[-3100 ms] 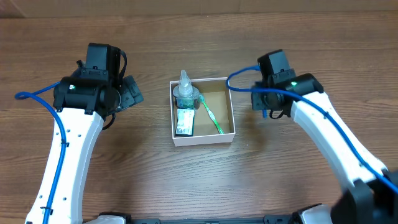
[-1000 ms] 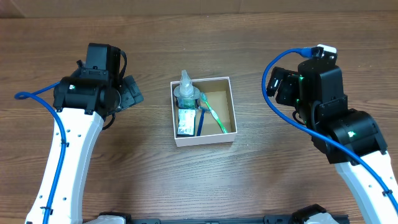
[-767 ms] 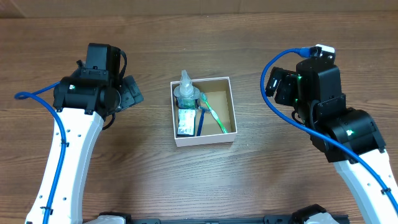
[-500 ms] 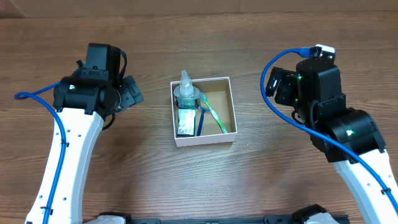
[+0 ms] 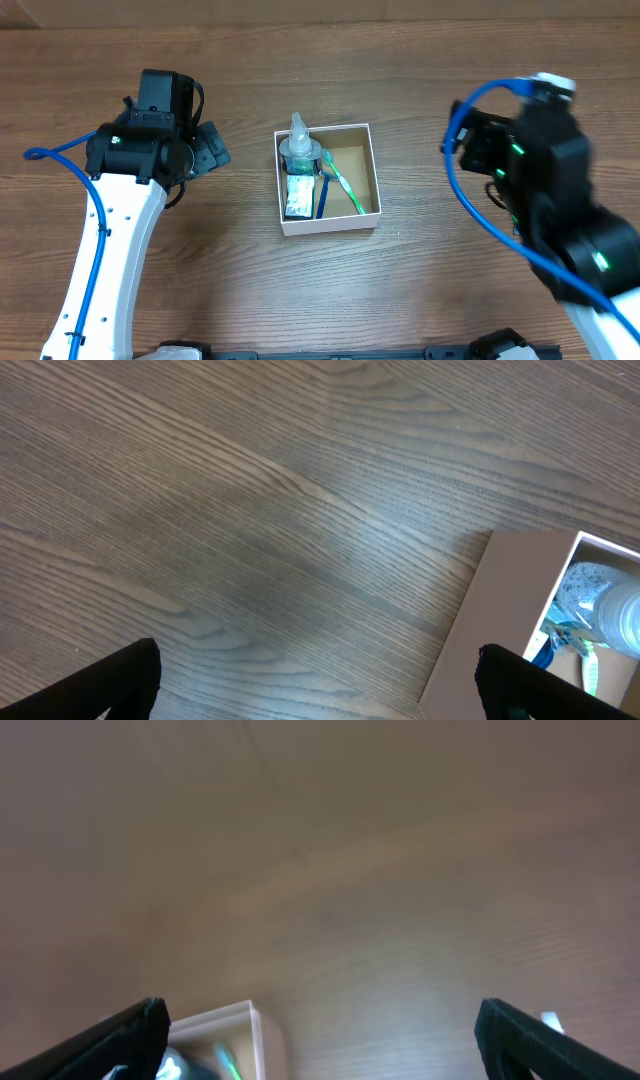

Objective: Pack container

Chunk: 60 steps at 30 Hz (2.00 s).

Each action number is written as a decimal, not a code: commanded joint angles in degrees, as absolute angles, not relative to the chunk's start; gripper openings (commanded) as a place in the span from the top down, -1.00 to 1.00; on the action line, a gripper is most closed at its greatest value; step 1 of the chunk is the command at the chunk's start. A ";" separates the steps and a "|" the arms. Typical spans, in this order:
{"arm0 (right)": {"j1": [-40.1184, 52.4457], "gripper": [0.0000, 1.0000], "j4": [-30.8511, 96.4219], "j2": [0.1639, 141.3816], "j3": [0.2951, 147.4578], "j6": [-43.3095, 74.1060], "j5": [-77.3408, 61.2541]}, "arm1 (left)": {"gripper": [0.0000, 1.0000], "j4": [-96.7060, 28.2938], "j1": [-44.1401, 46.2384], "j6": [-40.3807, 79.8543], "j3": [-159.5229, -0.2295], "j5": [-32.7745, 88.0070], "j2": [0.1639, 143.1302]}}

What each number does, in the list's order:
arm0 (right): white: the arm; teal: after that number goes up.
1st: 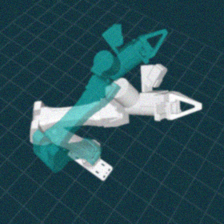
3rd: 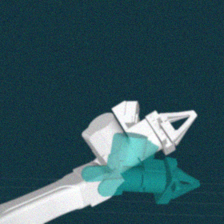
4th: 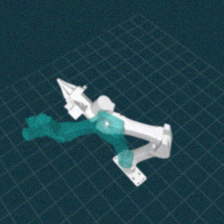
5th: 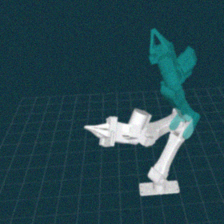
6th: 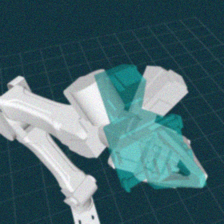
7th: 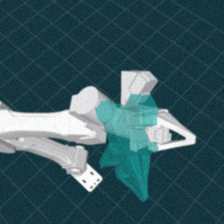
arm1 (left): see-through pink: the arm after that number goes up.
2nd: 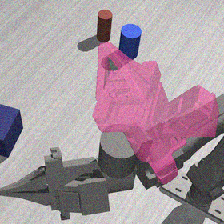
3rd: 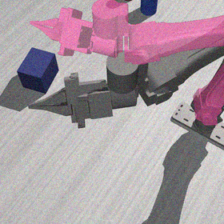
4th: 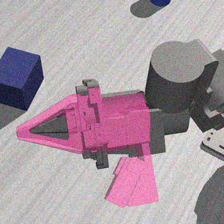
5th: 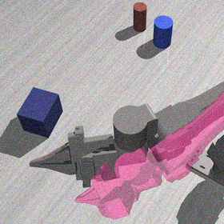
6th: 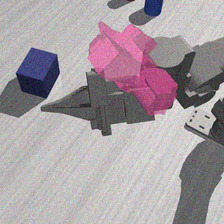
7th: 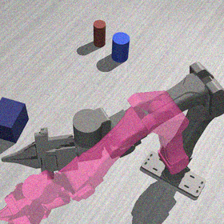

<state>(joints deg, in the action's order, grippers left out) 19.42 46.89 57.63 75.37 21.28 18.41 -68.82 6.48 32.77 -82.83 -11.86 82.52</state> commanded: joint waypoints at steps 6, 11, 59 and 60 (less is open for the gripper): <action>18.06 -1.00 23.18 26.65 53.49 8.25 12.75 | -1.00 -68.73 6.39 31.90 -83.72 -12.58 81.97; 15.07 -1.00 12.71 12.05 38.68 4.99 9.63 | -1.00 -68.75 6.39 31.90 -83.72 -12.58 81.97; 8.12 -1.00 -6.83 0.16 0.56 4.64 -2.79 | -1.00 -68.73 6.39 31.90 -83.72 -12.58 81.97; 8.12 -1.00 -5.54 0.16 0.43 4.64 -2.94 | -1.00 -68.75 6.39 31.90 -83.72 -12.58 81.97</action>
